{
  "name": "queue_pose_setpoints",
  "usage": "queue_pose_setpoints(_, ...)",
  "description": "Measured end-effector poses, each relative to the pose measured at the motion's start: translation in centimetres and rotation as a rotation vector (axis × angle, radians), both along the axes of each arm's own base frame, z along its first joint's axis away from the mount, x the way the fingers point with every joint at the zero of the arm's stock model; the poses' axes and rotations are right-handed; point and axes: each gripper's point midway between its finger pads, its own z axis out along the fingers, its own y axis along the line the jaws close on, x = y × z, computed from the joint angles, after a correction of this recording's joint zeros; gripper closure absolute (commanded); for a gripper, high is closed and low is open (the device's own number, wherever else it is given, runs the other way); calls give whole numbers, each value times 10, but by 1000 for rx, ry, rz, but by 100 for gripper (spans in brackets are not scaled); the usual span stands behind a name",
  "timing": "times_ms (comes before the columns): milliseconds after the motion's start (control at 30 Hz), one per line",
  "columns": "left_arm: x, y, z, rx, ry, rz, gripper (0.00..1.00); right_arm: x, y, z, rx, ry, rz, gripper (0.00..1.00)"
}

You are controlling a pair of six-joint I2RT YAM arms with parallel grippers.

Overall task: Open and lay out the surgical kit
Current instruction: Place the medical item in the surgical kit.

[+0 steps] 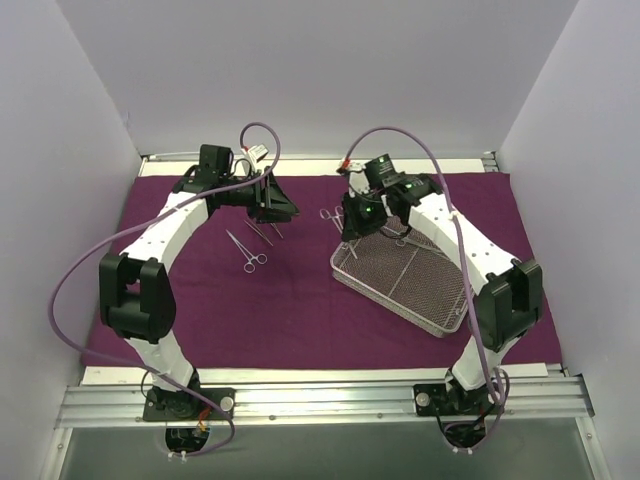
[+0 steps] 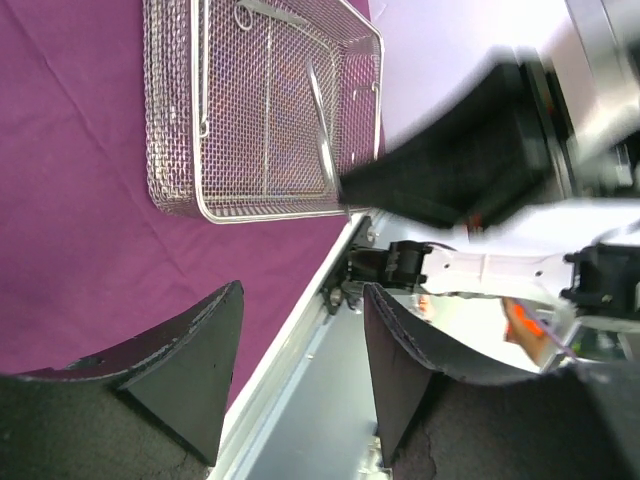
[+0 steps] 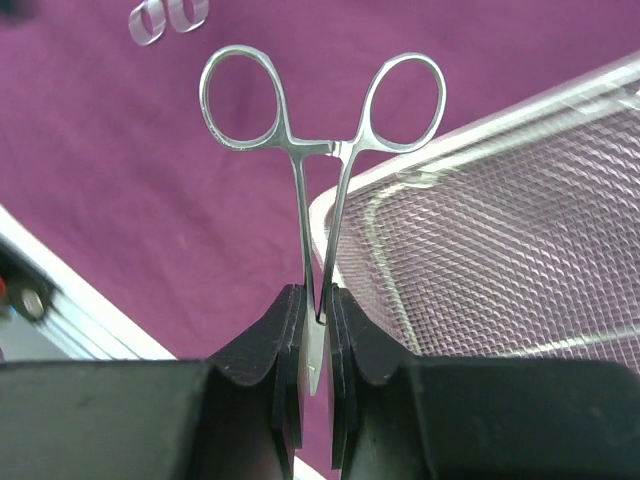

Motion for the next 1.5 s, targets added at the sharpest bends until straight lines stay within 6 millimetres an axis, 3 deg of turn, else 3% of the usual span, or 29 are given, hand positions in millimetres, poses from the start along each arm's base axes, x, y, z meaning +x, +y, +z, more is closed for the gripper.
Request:
queue_pose_setpoints(167, 6, -3, -15, -19, 91, 12, 40, -30, 28, 6, -21, -47, 173, 100)
queue_pose_setpoints(467, 5, -6, -32, -13, 168, -14, 41, -63, 49, 10, -52, -72, 335, 100)
queue_pose_setpoints(1033, -33, -36, -30, -32, 203, -161, 46, -71, 55, 12, -76, -91, 377, 100)
queue_pose_setpoints(1167, -42, -39, -32, -37, 224, -196, 56, -72, 56, 12, -77, -92, 381, 100)
queue_pose_setpoints(1267, -43, -39, -31, -44, 229, -202, 75, -74, 57, 12, -78, -92, 385, 100)
queue_pose_setpoints(1300, -43, -39, -30, -47, 229, -204, 90, -74, 57, 12, -78, -92, 386, 100)
queue_pose_setpoints(1367, -44, -40, -29, -52, 242, -202, 98, -74, 57, 12, -84, -92, 384, 100)
queue_pose_setpoints(1400, -43, -39, -28, -54, 245, -201, 98, -74, 56, 11, -87, -90, 381, 93)
queue_pose_setpoints(1433, -43, -39, -28, -54, 247, -197, 98, -73, 55, 11, -90, -89, 375, 75)
queue_pose_setpoints(1500, -36, -39, -30, -41, 236, -169, 98, -71, 54, 12, -89, -78, 343, 60)
